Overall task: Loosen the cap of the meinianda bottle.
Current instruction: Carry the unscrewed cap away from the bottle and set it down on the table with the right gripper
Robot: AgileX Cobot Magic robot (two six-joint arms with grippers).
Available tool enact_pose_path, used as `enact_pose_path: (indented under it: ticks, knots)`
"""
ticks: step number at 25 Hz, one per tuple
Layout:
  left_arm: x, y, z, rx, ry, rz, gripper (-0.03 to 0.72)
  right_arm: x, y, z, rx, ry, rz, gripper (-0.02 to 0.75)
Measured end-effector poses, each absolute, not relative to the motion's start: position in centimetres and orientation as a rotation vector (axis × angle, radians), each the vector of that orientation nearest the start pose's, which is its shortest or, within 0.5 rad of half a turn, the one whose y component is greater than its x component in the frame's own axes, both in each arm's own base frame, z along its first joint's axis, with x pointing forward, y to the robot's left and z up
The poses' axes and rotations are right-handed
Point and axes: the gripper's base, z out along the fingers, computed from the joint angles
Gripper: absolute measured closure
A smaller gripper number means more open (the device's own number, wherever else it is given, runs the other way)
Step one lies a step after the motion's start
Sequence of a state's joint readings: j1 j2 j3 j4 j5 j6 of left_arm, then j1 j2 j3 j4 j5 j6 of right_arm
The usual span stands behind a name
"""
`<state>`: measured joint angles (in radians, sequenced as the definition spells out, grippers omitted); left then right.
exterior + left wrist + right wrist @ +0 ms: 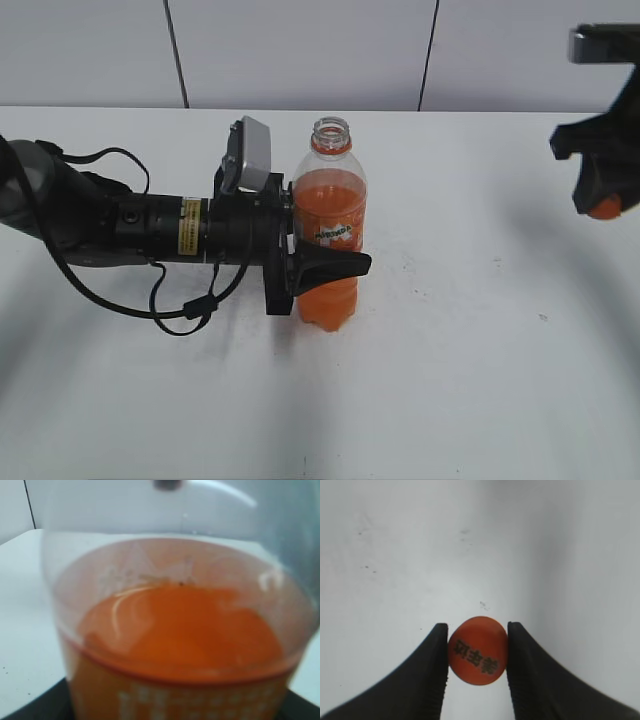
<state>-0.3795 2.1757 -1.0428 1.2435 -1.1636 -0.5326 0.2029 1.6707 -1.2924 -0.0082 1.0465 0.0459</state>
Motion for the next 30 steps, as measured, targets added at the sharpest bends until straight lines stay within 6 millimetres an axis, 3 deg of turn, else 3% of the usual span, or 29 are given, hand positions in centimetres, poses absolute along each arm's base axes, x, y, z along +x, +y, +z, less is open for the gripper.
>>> enact_pose_path:
  ticks: [6, 9, 20, 25, 30]
  knots:
    - [32.2, -21.4, 11.0, 1.252, 1.426, -1.060, 0.266, 30.9, 0.3, 20.3, 0.054, 2.916, 0.009, 0.468]
    - [32.2, -21.4, 11.0, 1.251, 1.426, -1.060, 0.266, 30.0, -1.2, 18.4, 0.127, 2.897, 0.001, 0.468]
    - [32.3, -21.4, 11.0, 1.245, 1.432, -1.057, 0.266, 30.6, -1.5, 13.4, 0.008, 2.988, -0.010, 0.468]
    - [32.3, -21.4, 11.0, 1.244, 1.433, -1.058, 0.266, 30.8, -1.5, 12.8, 0.005, 2.984, -0.011, 0.464]
    - [32.3, -21.4, 11.0, 1.244, 1.434, -1.057, 0.266, 30.8, -1.5, 12.8, 0.002, 2.979, -0.011, 0.343]
